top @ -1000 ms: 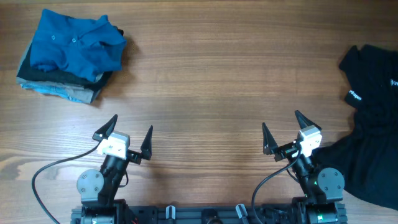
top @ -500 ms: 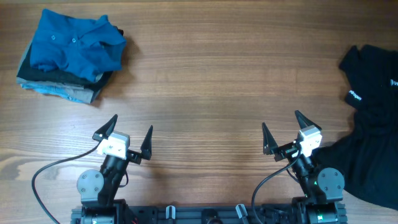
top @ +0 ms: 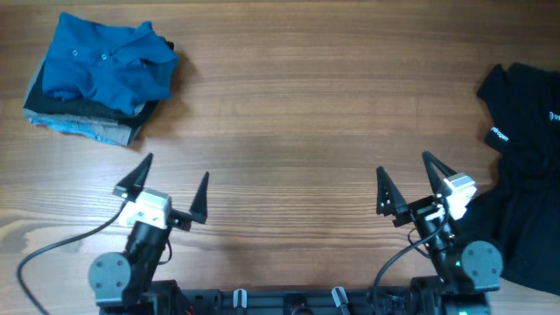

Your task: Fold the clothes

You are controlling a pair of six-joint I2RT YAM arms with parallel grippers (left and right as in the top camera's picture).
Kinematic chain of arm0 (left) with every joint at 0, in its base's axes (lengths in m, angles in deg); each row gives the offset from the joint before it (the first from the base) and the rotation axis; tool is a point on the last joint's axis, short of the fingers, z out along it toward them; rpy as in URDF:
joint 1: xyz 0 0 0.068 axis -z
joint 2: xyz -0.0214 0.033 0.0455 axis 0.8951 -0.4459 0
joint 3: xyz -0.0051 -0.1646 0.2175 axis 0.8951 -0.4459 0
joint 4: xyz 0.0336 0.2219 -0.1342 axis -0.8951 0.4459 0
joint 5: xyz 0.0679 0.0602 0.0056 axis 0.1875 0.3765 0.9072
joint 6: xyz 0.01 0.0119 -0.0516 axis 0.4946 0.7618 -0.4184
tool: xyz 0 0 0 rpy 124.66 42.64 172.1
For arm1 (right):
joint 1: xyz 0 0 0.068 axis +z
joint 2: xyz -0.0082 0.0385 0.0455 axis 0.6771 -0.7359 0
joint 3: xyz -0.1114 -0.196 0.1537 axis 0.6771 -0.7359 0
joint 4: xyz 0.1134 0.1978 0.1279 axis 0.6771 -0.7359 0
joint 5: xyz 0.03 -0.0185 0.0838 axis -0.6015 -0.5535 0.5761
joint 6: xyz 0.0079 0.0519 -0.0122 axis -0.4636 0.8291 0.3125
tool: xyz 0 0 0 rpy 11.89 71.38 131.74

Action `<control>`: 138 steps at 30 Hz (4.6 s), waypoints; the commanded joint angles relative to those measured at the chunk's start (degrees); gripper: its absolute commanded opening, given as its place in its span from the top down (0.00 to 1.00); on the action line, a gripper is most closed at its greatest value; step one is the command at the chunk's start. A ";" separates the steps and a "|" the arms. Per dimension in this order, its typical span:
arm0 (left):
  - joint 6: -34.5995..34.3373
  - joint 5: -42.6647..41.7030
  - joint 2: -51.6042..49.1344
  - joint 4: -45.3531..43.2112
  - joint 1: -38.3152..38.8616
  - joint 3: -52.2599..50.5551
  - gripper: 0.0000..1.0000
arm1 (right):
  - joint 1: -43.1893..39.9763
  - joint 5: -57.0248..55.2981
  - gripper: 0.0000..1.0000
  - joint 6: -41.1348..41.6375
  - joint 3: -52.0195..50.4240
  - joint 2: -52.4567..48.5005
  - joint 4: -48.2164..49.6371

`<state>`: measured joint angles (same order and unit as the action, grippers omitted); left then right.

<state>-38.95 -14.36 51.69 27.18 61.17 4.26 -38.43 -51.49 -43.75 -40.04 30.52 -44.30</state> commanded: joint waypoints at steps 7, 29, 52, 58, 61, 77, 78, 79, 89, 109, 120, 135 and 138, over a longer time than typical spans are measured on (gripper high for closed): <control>-0.15 6.58 -27.23 19.91 0.26 27.34 0.00 | 0.11 5.77 0.00 3.78 27.71 -37.99 -20.35; -4.79 -1.38 -51.45 41.29 0.26 53.57 0.00 | -31.15 -24.17 0.09 9.60 65.72 -101.85 -30.95; -4.35 7.02 -49.31 30.95 0.20 53.57 0.00 | 1.84 15.56 0.96 2.29 65.72 -107.21 -21.88; -4.33 19.65 -48.70 30.67 0.22 53.57 0.00 | 35.43 18.95 0.60 -5.97 65.75 -107.21 -13.97; -4.33 22.32 -48.70 30.67 0.22 53.57 0.00 | 44.11 12.59 0.48 -8.39 65.79 -106.73 -15.82; -4.37 4.63 -58.80 32.02 3.78 53.57 0.17 | -12.57 -7.34 0.65 15.58 65.92 -86.68 -46.82; -4.37 4.63 -60.06 32.28 5.27 53.57 0.19 | -16.63 -7.52 0.72 15.54 65.70 -88.41 -48.70; -4.37 4.63 -61.59 32.44 7.19 53.57 0.22 | -20.90 -7.48 0.78 15.58 64.98 -90.71 -49.99; -4.42 4.68 -68.87 31.98 14.99 53.57 0.28 | -40.61 -6.71 0.96 11.04 63.34 -112.85 -51.21; -6.67 -1.81 -77.81 28.46 16.87 53.57 0.30 | -52.72 17.03 0.90 -0.44 92.85 -110.44 -47.17; -4.35 -1.36 -99.47 7.89 34.75 53.57 0.96 | -40.28 16.55 0.89 -0.87 92.83 -95.12 -59.82; -5.95 4.02 -117.66 -5.33 34.10 53.57 0.94 | -33.14 2.80 0.85 -2.47 83.19 -94.99 -67.71; -6.54 5.68 -118.90 -5.55 31.15 53.57 0.95 | -32.96 0.28 0.85 -2.34 78.36 -94.99 -65.33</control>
<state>-44.44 -13.13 -64.02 21.04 95.53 58.01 -71.61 -47.97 -45.02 41.77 -64.78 -110.92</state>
